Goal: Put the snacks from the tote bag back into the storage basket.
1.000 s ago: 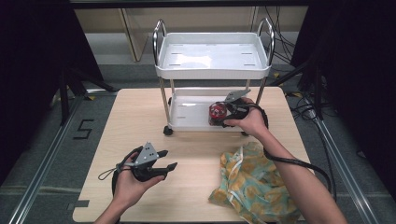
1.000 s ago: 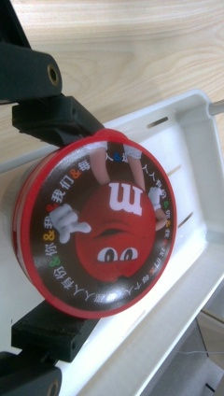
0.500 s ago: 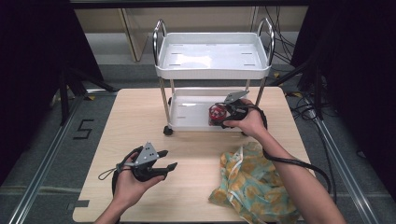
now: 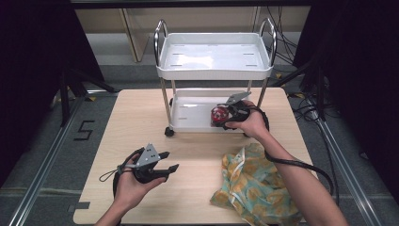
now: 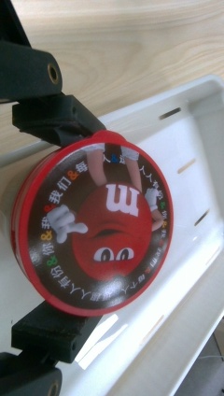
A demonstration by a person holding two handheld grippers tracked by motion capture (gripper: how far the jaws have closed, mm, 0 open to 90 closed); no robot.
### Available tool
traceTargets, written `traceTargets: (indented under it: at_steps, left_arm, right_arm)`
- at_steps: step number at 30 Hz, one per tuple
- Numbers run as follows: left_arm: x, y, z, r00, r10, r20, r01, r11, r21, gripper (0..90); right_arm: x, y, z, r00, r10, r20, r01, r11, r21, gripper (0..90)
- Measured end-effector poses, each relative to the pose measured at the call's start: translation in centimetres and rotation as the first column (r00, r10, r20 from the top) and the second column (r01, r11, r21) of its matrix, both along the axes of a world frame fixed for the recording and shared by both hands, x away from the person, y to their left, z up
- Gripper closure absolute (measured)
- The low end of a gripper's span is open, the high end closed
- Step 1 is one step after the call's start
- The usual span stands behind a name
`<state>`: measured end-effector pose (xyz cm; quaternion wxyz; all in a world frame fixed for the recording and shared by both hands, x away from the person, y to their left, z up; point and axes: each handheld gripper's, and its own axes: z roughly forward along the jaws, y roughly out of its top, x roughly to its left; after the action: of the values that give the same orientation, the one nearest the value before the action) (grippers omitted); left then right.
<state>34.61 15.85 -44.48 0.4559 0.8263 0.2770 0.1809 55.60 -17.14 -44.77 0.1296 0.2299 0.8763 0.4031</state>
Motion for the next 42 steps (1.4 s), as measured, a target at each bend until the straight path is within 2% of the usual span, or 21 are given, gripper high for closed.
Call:
traceTargets:
  at_steps: [1, 5, 11, 12, 15, 17, 21, 22, 24, 26, 27, 28, 30, 32, 34, 35, 36, 37, 40, 41, 42]
  left_arm:
    - [0.0, 0.0, 0.0, 1.0, 0.001, -0.001, -0.001, 1.0, -0.002, 42.6]
    - [0.0, 0.0, 0.0, 1.0, 0.0, 0.0, 0.0, 1.0, -0.001, 42.5]
    - [-0.1, -0.1, 0.0, 1.0, 0.005, 0.006, -0.005, 0.9999, -0.013, 42.4]
    - [-0.2, -0.2, -0.1, 0.9996, 0.024, -0.012, -0.025, 0.9994, -0.025, 42.4]
    - [-0.2, -0.1, 0.0, 0.9997, 0.023, -0.01, -0.023, 0.9996, -0.018, 42.4]
    - [-0.2, -0.1, 0.0, 0.9997, 0.022, -0.011, -0.022, 0.9995, -0.021, 42.4]
    - [-0.2, -0.1, 0.1, 0.9998, 0.017, -0.007, -0.017, 0.9998, -0.014, 42.4]
    - [-0.1, 0.0, 0.1, 1.0, 0.005, 0.008, -0.005, 1.0, -0.001, 42.4]
    - [-0.2, 0.0, 0.2, 1.0, 0.004, 0.005, -0.004, 1.0, 0.0, 42.4]
    - [-0.2, 0.0, 0.2, 0.9999, 0.008, 0.01, -0.008, 1.0, -0.003, 42.4]
    - [-0.2, 0.0, 0.2, 0.9999, 0.008, 0.01, -0.008, 1.0, -0.003, 42.4]
    - [-0.2, 0.0, 0.2, 0.9999, 0.007, 0.01, -0.007, 1.0, -0.002, 42.4]
    - [-0.3, -0.1, 0.1, 0.9997, 0.024, -0.008, -0.024, 0.9995, -0.019, 42.4]
    - [-0.3, -0.1, 0.1, 0.9997, 0.023, -0.01, -0.023, 0.9995, -0.021, 42.5]
    - [-0.2, 0.1, 0.2, 0.9999, 0.01, 0.013, -0.01, 0.9999, 0.003, 42.5]
    - [-0.3, 0.0, 0.2, 0.9995, 0.03, -0.008, -0.03, 0.9995, -0.014, 42.5]
    - [-0.4, -0.1, 0.1, 0.9994, 0.031, -0.011, -0.032, 0.999, -0.031, 42.5]
    - [-0.3, 0.0, 0.2, 0.9998, 0.021, 0.0, -0.021, 0.9997, -0.011, 42.5]
    - [-0.3, -0.1, 0.1, 0.9997, 0.024, -0.008, -0.025, 0.9995, -0.018, 42.5]
    - [-0.3, -0.1, 0.1, 0.9997, 0.025, -0.007, -0.025, 0.9995, -0.019, 42.5]
    - [-0.3, -0.1, 0.1, 0.9998, 0.018, -0.013, -0.018, 0.9997, -0.018, 42.5]
  right_arm:
    - [-0.1, 0.0, 0.1, 0.9998, 0.005, -0.021, -0.004, 0.9997, 0.023, 25.7]
    - [-0.1, 0.0, 0.1, 0.9998, 0.002, -0.018, -0.001, 0.9997, 0.025, 25.5]
    - [-0.4, -0.1, 0.2, 0.9998, -0.012, -0.016, 0.012, 0.9998, 0.013, 23.4]
    - [-0.4, -0.1, 0.2, 0.9995, -0.03, -0.003, 0.03, 0.9995, -0.001, 22.9]
    - [-0.7, -0.5, 0.2, 0.9997, -0.024, -0.006, 0.024, 0.9997, -0.003, 22.0]
    - [-1.0, -0.7, 0.1, 0.9997, -0.011, -0.023, 0.012, 0.9997, 0.021, 21.7]
    - [-1.7, -1.1, 0.4, 0.9995, -0.031, 0.004, 0.031, 0.9995, -0.006, 21.6]
    - [-2.1, -1.2, 0.5, 0.999, -0.032, -0.03, 0.033, 0.9991, 0.028, 22.2]
    - [-2.5, -1.6, 0.6, 0.9989, -0.035, -0.031, 0.036, 0.9987, 0.036, 22.6]
    - [-2.8, -1.8, 0.6, 0.9986, -0.054, -0.003, 0.054, 0.9986, 0.003, 23.3]
    - [-2.9, -2.0, 0.7, 0.999, -0.044, -0.013, 0.044, 0.9986, 0.028, 23.4]
    - [-3.0, -2.0, 0.7, 0.9981, -0.061, 0.003, 0.061, 0.9981, 0.001, 23.5]
    - [-3.4, -2.3, 0.9, 0.9972, -0.074, -0.009, 0.074, 0.9971, 0.019, 24.6]
    - [-3.7, -2.6, 1.0, 0.9968, -0.079, -0.016, 0.079, 0.9965, 0.026, 30.2]
    - [-4.2, -2.7, 1.0, 0.9947, -0.102, -0.009, 0.102, 0.9944, 0.027, 40.5]
    - [-4.2, -2.9, 1.0, 0.9948, -0.101, 0.015, 0.101, 0.9949, -0.002, 45.8]
    - [-4.5, -2.8, 1.0, 0.9932, -0.117, -0.003, 0.117, 0.993, 0.016, 51.5]
    - [-4.7, -2.9, 1.0, 0.9924, -0.123, -0.01, 0.123, 0.9922, 0.018, 56.2]
    - [-5.3, -2.7, 1.2, 0.9916, -0.129, -0.016, 0.129, 0.9916, 0.012, 68.0]
    - [-5.6, -2.5, 1.2, 0.9879, -0.153, -0.026, 0.154, 0.9876, 0.032, 71.5]
    - [-5.7, -2.4, 1.3, 0.9879, -0.155, -0.01, 0.155, 0.9873, 0.034, 74.0]
